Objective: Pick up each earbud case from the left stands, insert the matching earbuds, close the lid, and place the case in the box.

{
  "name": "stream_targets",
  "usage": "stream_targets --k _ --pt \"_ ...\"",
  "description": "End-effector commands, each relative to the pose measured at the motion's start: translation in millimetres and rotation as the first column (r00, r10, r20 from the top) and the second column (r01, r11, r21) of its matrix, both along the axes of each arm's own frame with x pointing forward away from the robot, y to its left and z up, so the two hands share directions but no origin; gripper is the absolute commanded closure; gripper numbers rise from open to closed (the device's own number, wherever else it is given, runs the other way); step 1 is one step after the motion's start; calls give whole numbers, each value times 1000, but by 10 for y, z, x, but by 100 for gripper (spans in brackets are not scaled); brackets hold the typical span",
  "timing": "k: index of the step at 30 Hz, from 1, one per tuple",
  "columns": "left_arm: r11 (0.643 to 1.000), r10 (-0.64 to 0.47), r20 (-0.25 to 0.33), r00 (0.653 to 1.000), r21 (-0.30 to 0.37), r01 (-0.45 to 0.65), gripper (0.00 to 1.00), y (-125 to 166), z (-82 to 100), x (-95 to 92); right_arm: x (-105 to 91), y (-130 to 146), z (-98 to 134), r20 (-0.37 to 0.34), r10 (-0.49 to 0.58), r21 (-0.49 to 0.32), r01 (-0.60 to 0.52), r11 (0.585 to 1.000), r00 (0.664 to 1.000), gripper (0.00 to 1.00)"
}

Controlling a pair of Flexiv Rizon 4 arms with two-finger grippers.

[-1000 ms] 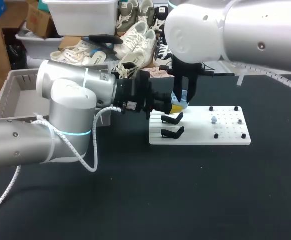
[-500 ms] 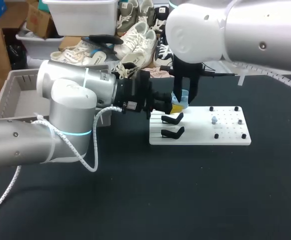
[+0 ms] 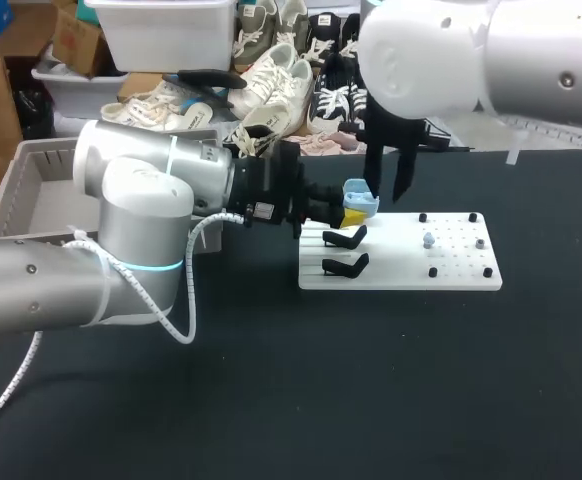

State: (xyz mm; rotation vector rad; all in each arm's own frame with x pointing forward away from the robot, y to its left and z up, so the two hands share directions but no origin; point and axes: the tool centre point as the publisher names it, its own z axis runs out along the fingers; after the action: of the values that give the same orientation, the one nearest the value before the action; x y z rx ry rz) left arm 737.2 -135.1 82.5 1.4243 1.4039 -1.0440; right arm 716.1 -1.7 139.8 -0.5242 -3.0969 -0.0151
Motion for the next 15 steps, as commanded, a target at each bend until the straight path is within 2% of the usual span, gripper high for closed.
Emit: stream_targets --k 1,6,15 --pt "1000 0 1 1000 -2 0 100 1 -5 3 -194 -258 -50 111 1 44 -6 999 994 76" --pt "1000 0 1 1000 -2 0 100 1 -5 3 -193 -443 -111 148 -30 32 26 999 989 71" --pt "1000 0 1 1000 -2 0 100 1 -5 3 -92 -582 -320 126 -168 64 161 985 978 68"
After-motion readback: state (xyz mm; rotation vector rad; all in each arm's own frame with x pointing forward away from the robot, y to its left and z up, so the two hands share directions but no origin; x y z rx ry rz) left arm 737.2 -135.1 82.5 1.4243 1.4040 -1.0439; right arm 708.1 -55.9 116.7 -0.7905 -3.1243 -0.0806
